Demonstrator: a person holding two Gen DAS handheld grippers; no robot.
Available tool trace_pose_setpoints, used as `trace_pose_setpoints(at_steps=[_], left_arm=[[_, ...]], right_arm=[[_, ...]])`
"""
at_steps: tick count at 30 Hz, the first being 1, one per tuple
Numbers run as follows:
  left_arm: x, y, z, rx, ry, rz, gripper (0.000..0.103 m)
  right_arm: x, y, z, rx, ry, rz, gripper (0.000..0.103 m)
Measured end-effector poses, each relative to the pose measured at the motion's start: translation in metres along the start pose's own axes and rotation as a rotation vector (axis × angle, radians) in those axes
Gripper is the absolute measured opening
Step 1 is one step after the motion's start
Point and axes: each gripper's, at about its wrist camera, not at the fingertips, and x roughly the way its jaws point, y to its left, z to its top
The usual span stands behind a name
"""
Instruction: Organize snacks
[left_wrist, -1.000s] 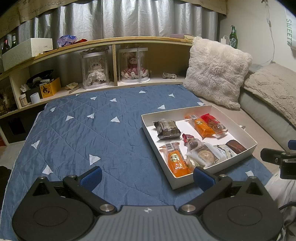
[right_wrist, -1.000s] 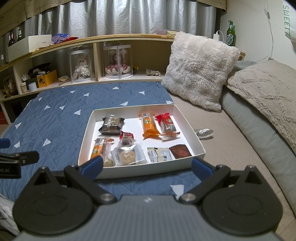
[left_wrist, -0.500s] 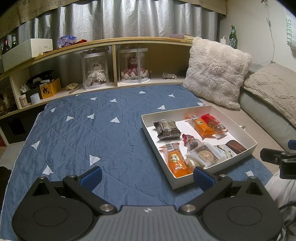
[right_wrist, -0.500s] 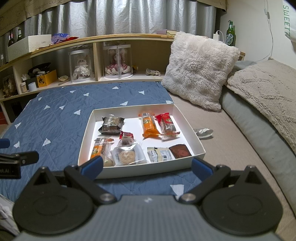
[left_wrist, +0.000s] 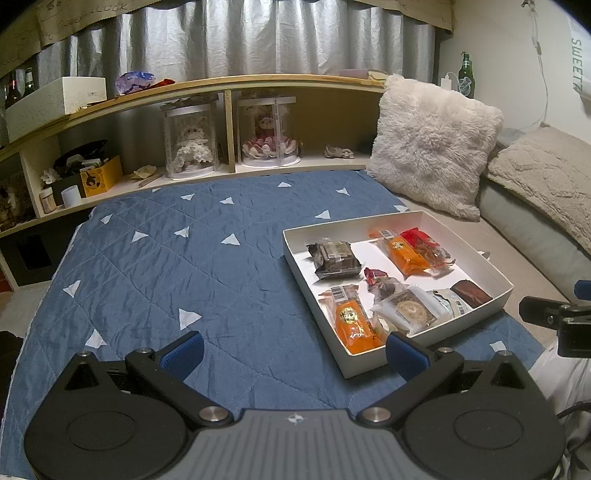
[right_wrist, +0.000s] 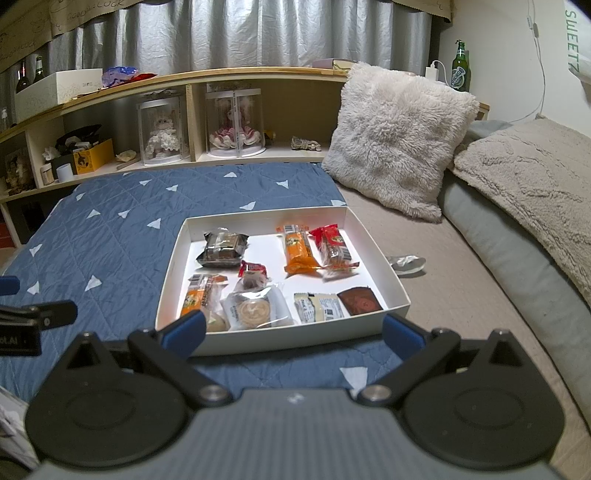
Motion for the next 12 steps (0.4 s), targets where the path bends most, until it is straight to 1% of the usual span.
trace_pose_setpoints(at_steps=[12], left_arm=[[-0.0010,0.0001,0.0021,-0.003,0.003,0.002,0.103]], right_arm=[[-0.0001,0.0001,0.0000,0.001,0.000,0.000,0.102]])
